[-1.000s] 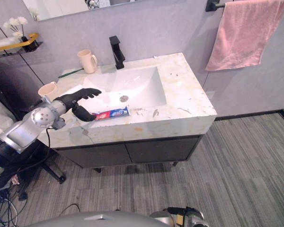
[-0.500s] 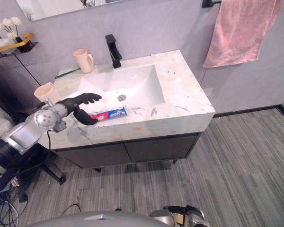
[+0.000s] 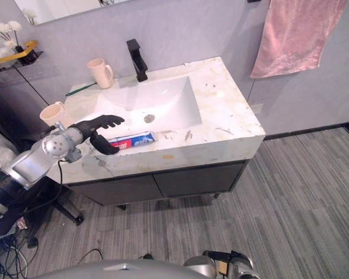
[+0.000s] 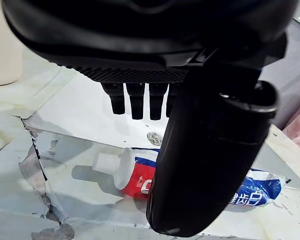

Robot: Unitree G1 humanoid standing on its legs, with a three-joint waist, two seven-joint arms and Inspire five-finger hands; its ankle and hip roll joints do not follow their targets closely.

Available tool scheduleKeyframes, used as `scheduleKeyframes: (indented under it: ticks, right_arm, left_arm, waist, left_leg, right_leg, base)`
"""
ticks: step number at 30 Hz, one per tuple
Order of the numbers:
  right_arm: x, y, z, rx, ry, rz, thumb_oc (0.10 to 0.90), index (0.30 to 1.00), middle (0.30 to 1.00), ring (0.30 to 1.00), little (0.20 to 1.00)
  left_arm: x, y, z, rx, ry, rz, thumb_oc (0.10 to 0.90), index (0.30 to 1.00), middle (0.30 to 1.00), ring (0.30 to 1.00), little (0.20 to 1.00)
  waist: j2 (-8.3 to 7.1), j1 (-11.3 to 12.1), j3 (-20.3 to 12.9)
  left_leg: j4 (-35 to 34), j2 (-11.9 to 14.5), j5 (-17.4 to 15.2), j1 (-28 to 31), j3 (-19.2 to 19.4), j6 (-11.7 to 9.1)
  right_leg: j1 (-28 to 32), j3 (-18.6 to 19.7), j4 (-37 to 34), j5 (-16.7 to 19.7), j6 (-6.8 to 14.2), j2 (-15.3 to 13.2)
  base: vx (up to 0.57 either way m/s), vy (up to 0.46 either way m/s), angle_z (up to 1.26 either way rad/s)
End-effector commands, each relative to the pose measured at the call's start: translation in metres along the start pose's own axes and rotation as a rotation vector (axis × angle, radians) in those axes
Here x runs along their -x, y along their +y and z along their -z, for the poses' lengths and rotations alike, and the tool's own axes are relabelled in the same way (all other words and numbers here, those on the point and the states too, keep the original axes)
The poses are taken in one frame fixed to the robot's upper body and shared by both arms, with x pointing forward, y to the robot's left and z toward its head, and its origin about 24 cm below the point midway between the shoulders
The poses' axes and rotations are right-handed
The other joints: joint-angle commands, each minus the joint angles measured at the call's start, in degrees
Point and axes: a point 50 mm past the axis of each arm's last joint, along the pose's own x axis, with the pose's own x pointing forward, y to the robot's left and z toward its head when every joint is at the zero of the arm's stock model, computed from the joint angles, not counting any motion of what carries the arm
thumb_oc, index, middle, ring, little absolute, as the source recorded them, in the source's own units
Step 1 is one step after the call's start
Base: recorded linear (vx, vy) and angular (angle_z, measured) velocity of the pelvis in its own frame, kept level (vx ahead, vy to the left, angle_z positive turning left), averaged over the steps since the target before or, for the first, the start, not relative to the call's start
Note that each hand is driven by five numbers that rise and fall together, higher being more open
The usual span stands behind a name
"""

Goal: Organize the bathroom.

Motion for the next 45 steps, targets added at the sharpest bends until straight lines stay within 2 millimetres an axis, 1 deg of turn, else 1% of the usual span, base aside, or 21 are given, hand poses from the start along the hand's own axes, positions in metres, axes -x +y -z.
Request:
scheduleKeyframes:
  ticks: [1,4,6,7,8,13,23,26,29,31,32,33,35,36,37,40,41,42,43,44,45]
  right_arm:
    - [-0.002,-0.014,-0.010,0.015,-0.016,0.047,0.800,0.900,0.900,0.900,0.900]
    - [-0.002,-0.014,-0.011,0.016,-0.021,0.050,0.800,0.900,0.900,0.900,0.900]
    - [-0.003,-0.015,-0.013,0.017,-0.025,0.051,0.800,0.900,0.900,0.900,0.900]
    - [-0.003,-0.015,-0.014,0.017,-0.026,0.052,0.800,0.900,0.900,0.900,0.900]
    - [-0.003,-0.015,-0.014,0.017,-0.026,0.053,0.800,0.900,0.900,0.900,0.900]
    - [-0.003,-0.017,-0.014,0.021,-0.024,0.057,0.800,0.900,0.900,0.900,0.900]
    - [-0.003,-0.017,-0.015,0.022,-0.034,0.056,0.800,0.900,0.900,0.900,0.900]
    - [-0.003,-0.016,-0.018,0.009,-0.052,0.058,0.800,0.900,0.900,0.900,0.900]
    - [-0.002,-0.014,-0.027,-0.069,-0.096,0.062,0.800,0.900,0.900,0.900,0.900]
    - [0.000,-0.016,-0.037,-0.119,-0.157,0.061,0.800,0.900,0.900,0.900,0.900]
    - [0.001,-0.017,-0.046,-0.145,-0.218,0.058,0.800,0.900,0.900,0.900,0.900]
    - [0.005,-0.015,-0.056,-0.169,-0.284,0.019,0.800,0.900,0.900,0.900,0.900]
    - [0.006,-0.014,-0.060,-0.158,-0.308,-0.007,0.800,0.900,0.900,0.900,0.900]
    - [0.014,-0.006,-0.070,-0.091,-0.397,-0.062,0.800,0.900,0.900,0.900,0.900]
    - [0.015,-0.006,-0.071,-0.083,-0.405,-0.069,0.800,0.900,0.900,0.900,0.900]
    - [0.027,-0.001,-0.081,-0.079,-0.480,-0.162,0.800,0.900,0.900,0.900,0.900]
    - [0.029,-0.001,-0.083,-0.085,-0.494,-0.177,0.800,0.900,0.900,0.900,0.900]
    - [0.033,-0.003,-0.084,-0.105,-0.511,-0.203,0.800,0.900,0.900,0.900,0.900]
    - [0.037,-0.009,-0.085,-0.102,-0.535,-0.227,0.800,0.900,0.900,0.900,0.900]
    - [0.037,-0.011,-0.085,-0.103,-0.536,-0.228,0.800,0.900,0.900,0.900,0.900]
    - [0.039,-0.016,-0.086,-0.124,-0.551,-0.224,0.800,0.900,0.900,0.900,0.900]
  left_arm:
    - [0.005,0.094,-0.035,-0.136,-0.048,-0.300,0.800,0.900,0.900,0.900,0.900]
    - [0.002,0.091,-0.033,-0.146,-0.028,-0.270,0.800,0.900,0.900,0.900,0.900]
    - [0.000,0.088,-0.031,-0.155,-0.017,-0.257,0.593,0.589,0.589,0.589,0.589]
    - [0.000,0.087,-0.030,-0.151,-0.016,-0.256,0.508,0.462,0.462,0.462,0.462]
    - [-0.001,0.086,-0.030,-0.149,-0.016,-0.257,0.400,0.300,0.300,0.300,0.300]
    - [-0.001,0.085,-0.028,-0.157,-0.010,-0.266,0.400,0.300,0.300,0.300,0.300]
    - [0.003,0.093,-0.030,-0.149,-0.019,-0.304,0.400,0.300,0.300,0.300,0.300]
    - [0.003,0.094,-0.029,-0.134,-0.029,-0.323,0.400,0.300,0.300,0.300,0.300]
    - [0.007,0.098,-0.029,-0.077,-0.073,-0.356,0.400,0.300,0.300,0.300,0.300]
    - [0.013,0.105,-0.031,-0.022,-0.118,-0.387,0.400,0.300,0.300,0.300,0.300]
    - [0.020,0.110,-0.032,0.030,-0.155,-0.417,0.400,0.300,0.300,0.300,0.300]
    - [0.028,0.117,-0.035,0.104,-0.209,-0.456,0.400,0.300,0.300,0.300,0.300]
    - [0.032,0.119,-0.035,0.134,-0.232,-0.473,0.400,0.300,0.300,0.300,0.300]
    - [0.042,0.127,-0.037,0.203,-0.283,-0.510,0.400,0.300,0.300,0.300,0.300]
    - [0.043,0.127,-0.037,0.210,-0.289,-0.517,0.400,0.300,0.300,0.300,0.300]
    - [0.057,0.138,-0.038,0.269,-0.336,-0.526,0.400,0.300,0.300,0.300,0.300]
    - [0.060,0.139,-0.038,0.271,-0.340,-0.529,0.400,0.300,0.300,0.300,0.300]
    - [0.065,0.141,-0.037,0.276,-0.344,-0.540,0.400,0.300,0.300,0.300,0.300]
    - [0.072,0.145,-0.037,0.288,-0.352,-0.550,0.400,0.300,0.300,0.300,0.300]
    - [0.073,0.146,-0.037,0.293,-0.354,-0.550,0.400,0.300,0.300,0.300,0.300]
    - [0.077,0.148,-0.038,0.301,-0.360,-0.551,0.400,0.300,0.300,0.300,0.300]
  waist:
    - [-0.89,-0.44,0.85]
    - [-0.71,-0.51,0.87]
    - [-0.56,-0.60,0.93]
    - [-0.50,-0.64,0.97]
    - [-0.49,-0.64,0.98]
    - [-0.33,-0.72,0.89]
    - [-0.32,-0.46,0.73]
    - [-0.43,-0.32,0.66]
    - [-0.70,-0.13,0.60]
    - [-1.12,0.03,0.61]
    - [-1.41,0.06,0.68]
    - [-1.85,0.05,0.78]
    - [-2.09,0.00,0.81]
    - [-3.15,-0.16,1.00]
    - [-3.22,-0.24,0.99]
    - [-4.89,-0.83,1.12]
    - [-5.19,-0.96,1.18]
    - [-5.70,-1.31,1.23]
    - [-6.31,-1.85,1.31]
    - [-6.35,-1.93,1.32]
    - [-6.69,-2.25,1.33]
  left_leg:
    - [7.35,-4.78,-5.11,-0.69,0.07,3.16]
    - [7.43,-4.83,-5.15,-0.67,0.03,3.15]
    - [7.33,-4.88,-5.11,-0.58,0.01,3.16]
    - [7.37,-4.89,-5.14,-0.57,0.04,3.17]
    - [7.34,-4.88,-5.13,-0.53,0.04,3.17]
    - [7.13,-4.96,-5.05,-0.47,0.13,3.10]
    - [6.95,-4.86,-4.83,-0.46,0.03,3.01]
    - [6.89,-4.89,-4.80,-0.48,-0.09,3.03]
    - [6.74,-4.86,-4.77,-0.31,-0.05,2.98]
    - [6.47,-4.73,-4.67,-0.18,-0.09,2.95]
    - [6.11,-4.66,-4.55,0.06,-0.17,3.01]
    - [5.75,-4.59,-4.40,0.10,-0.27,3.09]
    - [5.64,-4.57,-4.34,0.09,-0.31,3.13]
    - [5.56,-4.52,-4.32,0.03,-0.34,3.26]
    - [5.58,-4.51,-4.32,0.02,-0.35,3.27]
    - [5.31,-4.26,-4.26,-0.13,-0.09,3.38]
    - [5.17,-4.20,-4.21,-0.12,-0.01,3.40]
    - [4.72,-4.12,-4.06,-0.04,0.07,3.45]
    - [3.75,-3.97,-3.71,0.17,0.35,3.46]
    - [3.56,-3.96,-3.64,0.26,0.40,3.46]
    - [3.17,-3.91,-3.49,0.32,0.60,3.44]
  right_leg:
    - [-1.15,-4.22,4.67,-4.34,-1.70,3.81]
    - [-1.12,-4.19,4.72,-4.37,-1.71,3.81]
    - [-1.08,-4.14,4.70,-4.39,-1.73,3.80]
    - [-1.05,-4.17,4.72,-4.42,-1.73,3.77]
    - [-1.06,-4.18,4.73,-4.40,-1.72,3.76]
    - [-1.04,-4.10,4.43,-4.26,-1.64,3.77]
    - [-0.98,-4.27,4.39,-4.18,-1.68,3.80]
    - [-0.95,-4.33,4.40,-4.20,-1.73,3.80]
    - [-0.84,-4.42,4.34,-4.12,-1.68,3.80]
    - [-0.73,-4.44,4.16,-3.97,-1.68,3.87]
    - [-0.66,-4.39,4.04,-3.83,-1.74,3.97]
    - [-0.69,-4.28,3.92,-3.70,-1.80,4.05]
    - [-0.71,-4.24,3.88,-3.63,-1.83,4.08]
    - [-0.89,-4.27,3.93,-3.49,-1.83,4.12]
    - [-0.91,-4.27,3.95,-3.48,-1.82,4.13]
    - [-1.26,-4.06,3.95,-3.29,-1.69,4.32]
    - [-1.34,-3.99,3.94,-3.25,-1.66,4.37]
    - [-1.48,-3.77,3.81,-3.08,-1.52,4.50]
    - [-1.70,-3.51,3.48,-2.78,-1.29,4.77]
    - [-1.70,-3.48,3.42,-2.73,-1.26,4.80]
    - [-1.86,-3.21,3.21,-2.51,-1.07,4.88]
  base:
    - [0.00,0.000,0.00]
    - [0.00,0.000,0.00]
    - [0.00,0.000,0.00]
    - [0.00,0.000,0.00]
    - [0.00,0.000,0.00]
    - [0.00,0.000,0.00]
    - [0.00,0.000,0.00]
    - [-0.03,0.004,0.00]
    - [-0.02,0.004,0.00]
    - [-0.04,-0.003,0.00]
    - [-0.07,0.006,0.00]
    - [-0.07,0.011,0.00]
    - [-0.08,0.002,0.00]
    - [-0.09,-0.009,0.00]
    - [-0.11,-0.023,-0.02]
    - [-0.09,-0.024,-0.04]
    - [-0.11,-0.007,-0.02]
    - [-0.13,-0.003,-0.04]
    - [-0.12,0.001,-0.06]
    - [-0.11,-0.003,-0.09]
    - [-0.11,0.001,-0.11]
